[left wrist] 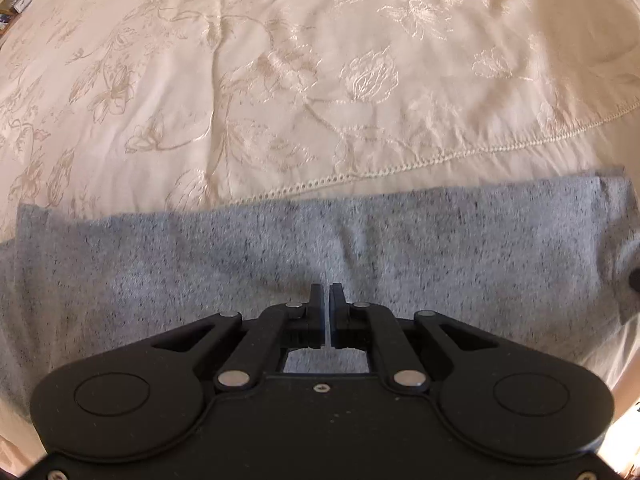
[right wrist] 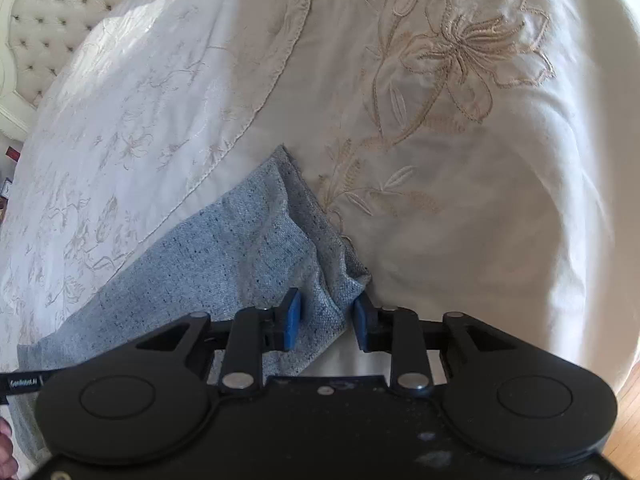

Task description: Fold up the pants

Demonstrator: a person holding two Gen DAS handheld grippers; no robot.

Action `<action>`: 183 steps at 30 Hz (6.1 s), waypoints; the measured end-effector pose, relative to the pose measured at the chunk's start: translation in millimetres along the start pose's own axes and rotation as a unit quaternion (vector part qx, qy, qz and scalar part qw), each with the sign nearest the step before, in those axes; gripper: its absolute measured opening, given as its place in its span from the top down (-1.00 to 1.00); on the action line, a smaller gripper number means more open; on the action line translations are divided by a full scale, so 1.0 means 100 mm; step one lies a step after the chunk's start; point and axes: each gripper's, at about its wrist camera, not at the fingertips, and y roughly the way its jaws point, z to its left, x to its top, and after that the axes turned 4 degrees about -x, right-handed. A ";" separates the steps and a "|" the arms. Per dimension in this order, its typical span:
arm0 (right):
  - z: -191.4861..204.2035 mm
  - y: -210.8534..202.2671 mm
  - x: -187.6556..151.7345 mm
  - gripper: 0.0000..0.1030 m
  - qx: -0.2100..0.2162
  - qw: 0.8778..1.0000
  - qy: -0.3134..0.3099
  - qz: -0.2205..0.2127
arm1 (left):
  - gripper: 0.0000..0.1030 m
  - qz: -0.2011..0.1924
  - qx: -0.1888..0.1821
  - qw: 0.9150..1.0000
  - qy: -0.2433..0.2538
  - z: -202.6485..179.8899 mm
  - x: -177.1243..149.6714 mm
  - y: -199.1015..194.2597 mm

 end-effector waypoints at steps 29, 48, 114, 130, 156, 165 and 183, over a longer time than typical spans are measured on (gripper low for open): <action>0.36 -0.61 0.10 0.78 0.037 0.995 -0.075 -0.054 | 0.80 0.047 -0.004 0.999 -0.006 0.00 -0.27 0.35; 1.96 -1.32 -0.55 0.78 0.055 0.964 -0.231 -0.123 | 0.68 0.008 -0.075 0.996 -0.048 1.29 -0.36 -0.28; 2.97 0.43 -0.57 0.66 0.016 0.952 -0.304 0.006 | 0.44 -0.015 0.015 0.997 -0.081 2.23 -0.98 -0.45; 2.52 -0.03 -1.71 0.68 0.055 0.907 -0.409 0.078 | 0.36 0.041 0.048 0.993 -0.100 2.02 -0.67 -0.07; 2.52 -0.14 -1.50 0.63 0.089 0.911 -0.395 0.085 | 0.22 0.003 -0.055 0.994 -0.097 1.87 -0.85 -0.42; 2.55 -0.17 -1.47 0.63 0.096 0.909 -0.398 0.081 | 0.77 0.022 -0.099 0.992 -0.076 1.88 -1.01 -0.44; 3.56 0.02 -1.21 0.63 0.177 0.859 -0.476 0.058 | 0.13 -0.014 -0.092 0.990 -0.104 2.02 -1.06 -0.75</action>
